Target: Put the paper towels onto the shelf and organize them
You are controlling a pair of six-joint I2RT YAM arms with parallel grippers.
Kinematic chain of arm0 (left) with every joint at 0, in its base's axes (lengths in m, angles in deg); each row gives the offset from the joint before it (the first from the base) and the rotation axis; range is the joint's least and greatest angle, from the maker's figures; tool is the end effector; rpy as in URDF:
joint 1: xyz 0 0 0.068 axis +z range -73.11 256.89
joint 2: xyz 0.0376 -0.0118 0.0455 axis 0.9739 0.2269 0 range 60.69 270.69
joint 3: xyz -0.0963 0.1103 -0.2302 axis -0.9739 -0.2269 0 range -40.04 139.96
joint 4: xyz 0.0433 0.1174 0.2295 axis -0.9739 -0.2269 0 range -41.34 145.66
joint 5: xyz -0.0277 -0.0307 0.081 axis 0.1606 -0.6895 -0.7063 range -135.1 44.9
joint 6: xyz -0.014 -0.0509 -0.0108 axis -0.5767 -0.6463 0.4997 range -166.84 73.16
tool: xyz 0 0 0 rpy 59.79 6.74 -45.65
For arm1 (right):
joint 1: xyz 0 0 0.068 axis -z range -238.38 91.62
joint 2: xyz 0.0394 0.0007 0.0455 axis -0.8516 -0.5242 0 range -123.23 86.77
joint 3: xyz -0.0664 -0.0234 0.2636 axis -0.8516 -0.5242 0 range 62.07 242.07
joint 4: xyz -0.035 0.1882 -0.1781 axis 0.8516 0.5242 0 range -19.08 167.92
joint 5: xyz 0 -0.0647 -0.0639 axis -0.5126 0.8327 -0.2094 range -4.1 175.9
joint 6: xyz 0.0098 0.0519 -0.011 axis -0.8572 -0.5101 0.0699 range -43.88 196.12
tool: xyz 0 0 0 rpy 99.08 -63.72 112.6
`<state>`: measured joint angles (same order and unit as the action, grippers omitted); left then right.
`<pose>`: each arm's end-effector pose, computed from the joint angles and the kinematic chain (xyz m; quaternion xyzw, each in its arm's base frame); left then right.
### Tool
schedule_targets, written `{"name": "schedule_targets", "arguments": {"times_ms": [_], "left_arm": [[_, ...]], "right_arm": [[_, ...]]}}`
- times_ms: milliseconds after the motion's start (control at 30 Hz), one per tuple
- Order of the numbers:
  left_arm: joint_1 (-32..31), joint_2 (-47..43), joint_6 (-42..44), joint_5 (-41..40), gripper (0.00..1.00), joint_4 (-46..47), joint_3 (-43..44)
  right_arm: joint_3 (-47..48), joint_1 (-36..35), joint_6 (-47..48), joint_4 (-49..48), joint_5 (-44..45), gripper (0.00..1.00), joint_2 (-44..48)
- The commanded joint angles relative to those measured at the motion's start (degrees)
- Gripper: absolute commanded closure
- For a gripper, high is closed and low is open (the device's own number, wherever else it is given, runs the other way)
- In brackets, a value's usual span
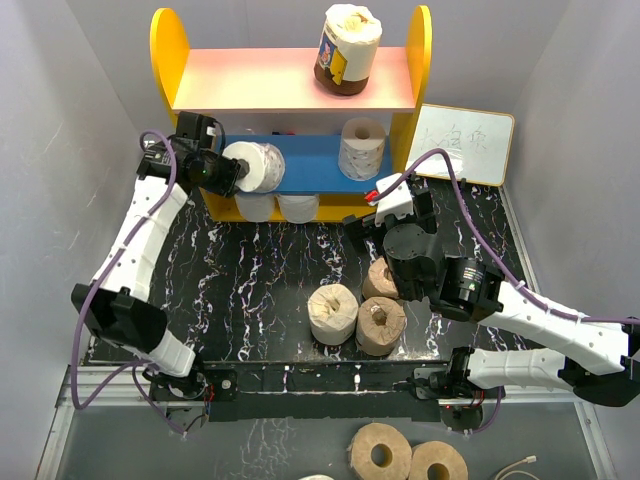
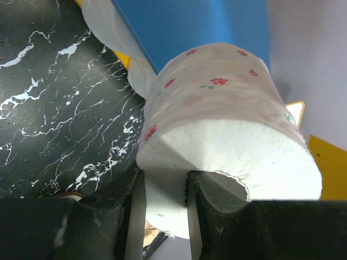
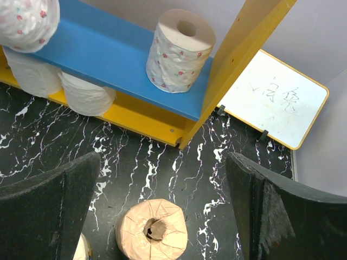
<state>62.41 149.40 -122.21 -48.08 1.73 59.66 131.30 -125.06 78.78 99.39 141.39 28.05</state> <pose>0.3136 -0.0790 0.4084 -0.4734 0.7849 -0.2649 0.2994 0.1071 0.1744 0.4138 -0.1820 0.7445 -0.0434 0.6409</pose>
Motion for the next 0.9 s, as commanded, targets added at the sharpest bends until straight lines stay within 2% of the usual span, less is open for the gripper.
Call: {"name": "schedule_targets", "arguments": {"times_ms": [0,300,733,767,833,867], "left_arm": [[0.1,3.1,-4.2,-1.6,1.0,-1.2,3.0],[0.0,10.3,-3.5,-1.1,1.0,-1.1,8.9],[0.0,12.4,-4.0,-1.5,0.99,-0.2,10.8],[0.0,12.5,-4.1,-1.0,0.92,-0.1,10.7],[0.0,12.7,-3.8,0.0,0.7,0.4,10.4],[0.0,12.8,-3.7,0.5,0.64,0.8,10.2]], "right_arm": [[1.3,0.1,-0.9,-2.4,0.5,0.02,0.6],[1.4,0.1,-0.1,-2.7,1.1,0.01,0.2],[0.0,0.1,0.9,-3.9,1.2,0.01,0.9],[-0.1,0.1,0.8,-4.0,1.2,0.01,1.0],[-0.5,0.1,0.9,-4.1,1.2,0.02,1.3],[-0.6,0.1,0.9,-4.2,1.2,0.01,1.4]]}}
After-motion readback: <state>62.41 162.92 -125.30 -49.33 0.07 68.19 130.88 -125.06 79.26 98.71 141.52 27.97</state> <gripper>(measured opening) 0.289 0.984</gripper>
